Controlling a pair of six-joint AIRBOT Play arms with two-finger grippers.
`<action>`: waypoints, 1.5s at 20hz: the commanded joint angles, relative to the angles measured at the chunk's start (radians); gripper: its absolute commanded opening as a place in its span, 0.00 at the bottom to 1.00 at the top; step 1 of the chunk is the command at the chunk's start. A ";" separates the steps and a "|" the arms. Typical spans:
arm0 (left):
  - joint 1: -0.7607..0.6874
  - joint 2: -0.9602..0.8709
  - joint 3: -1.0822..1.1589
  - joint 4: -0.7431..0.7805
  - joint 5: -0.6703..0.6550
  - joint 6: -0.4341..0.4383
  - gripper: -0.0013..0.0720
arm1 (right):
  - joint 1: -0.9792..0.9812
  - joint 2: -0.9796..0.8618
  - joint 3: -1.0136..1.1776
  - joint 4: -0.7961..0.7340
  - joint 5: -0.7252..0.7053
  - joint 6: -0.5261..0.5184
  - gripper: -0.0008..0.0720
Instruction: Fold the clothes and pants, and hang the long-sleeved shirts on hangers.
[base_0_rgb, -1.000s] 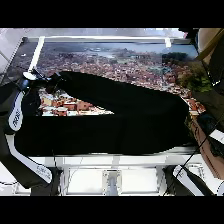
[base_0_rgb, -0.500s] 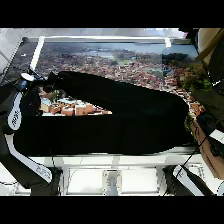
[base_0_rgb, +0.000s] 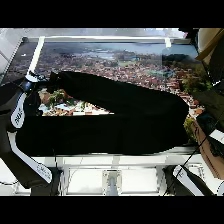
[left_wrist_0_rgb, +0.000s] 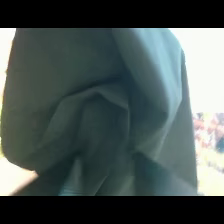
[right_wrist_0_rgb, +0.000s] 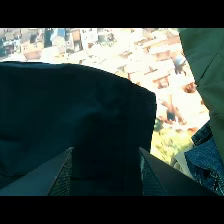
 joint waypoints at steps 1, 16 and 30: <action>-0.012 -0.006 0.000 -0.031 0.045 -0.006 0.04 | 0.000 0.000 0.001 0.000 0.000 0.001 0.63; -0.102 0.466 0.001 0.608 -0.247 0.372 0.02 | 0.000 0.000 0.001 0.000 0.001 0.001 0.63; -0.227 0.401 -0.306 0.666 -0.438 0.311 0.03 | 0.000 0.000 0.001 0.000 -0.010 0.000 0.63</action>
